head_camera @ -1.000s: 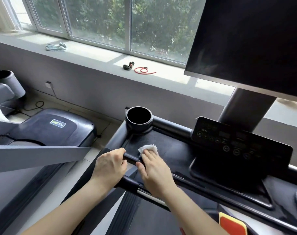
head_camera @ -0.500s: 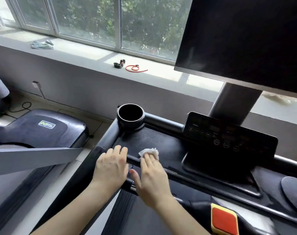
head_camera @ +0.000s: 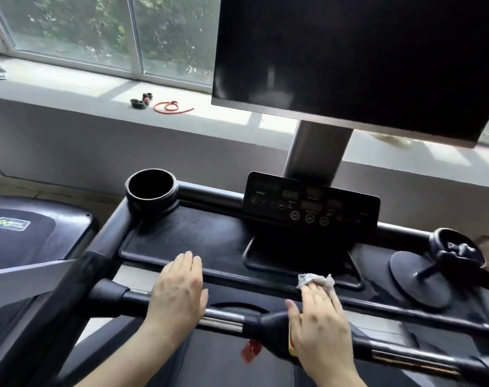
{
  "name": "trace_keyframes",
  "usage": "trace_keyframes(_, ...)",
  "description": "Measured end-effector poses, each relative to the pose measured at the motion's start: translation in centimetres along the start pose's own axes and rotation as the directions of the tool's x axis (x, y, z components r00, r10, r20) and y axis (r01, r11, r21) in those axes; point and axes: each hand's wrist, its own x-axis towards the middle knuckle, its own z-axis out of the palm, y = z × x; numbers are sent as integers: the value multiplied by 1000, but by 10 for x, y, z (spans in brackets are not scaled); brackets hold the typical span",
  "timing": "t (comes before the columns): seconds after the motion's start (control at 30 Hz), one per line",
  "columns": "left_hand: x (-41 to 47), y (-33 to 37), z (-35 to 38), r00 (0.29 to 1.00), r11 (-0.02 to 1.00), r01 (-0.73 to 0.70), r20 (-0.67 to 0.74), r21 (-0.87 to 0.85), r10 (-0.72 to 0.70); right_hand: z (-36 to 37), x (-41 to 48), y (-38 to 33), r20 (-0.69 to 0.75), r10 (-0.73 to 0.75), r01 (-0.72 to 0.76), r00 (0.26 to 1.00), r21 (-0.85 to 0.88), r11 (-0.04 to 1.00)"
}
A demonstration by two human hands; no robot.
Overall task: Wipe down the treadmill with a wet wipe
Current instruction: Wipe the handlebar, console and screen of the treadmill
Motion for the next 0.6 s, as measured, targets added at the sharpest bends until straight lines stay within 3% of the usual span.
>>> trace_keyframes(0.1, -2, 6, 5, 999, 999, 33, 42, 20, -34, 9, 5, -42, 95, 4, -4, 995, -6, 1000)
trace_keyframes(0.23, -3, 9, 8, 996, 996, 64, 62, 60, -67, 27, 21, -108, 82, -236, 220, 968, 167, 961)
trace_keyframes(0.33, -3, 13, 9, 994, 993, 79, 74, 92, -86, 26, 31, -89, 78, -341, 318, 937, 217, 923)
trace_keyframes(0.43, 0, 16, 3, 994, 990, 72, 72, 122, -81, 20, 19, -33, 138, -292, 265, 947, 185, 947)
trace_keyframes(0.6, -1, 42, -10, 992, 984, 90, 76, 153, -103, 6, -7, 83, 194, -47, 40, 980, 43, 998)
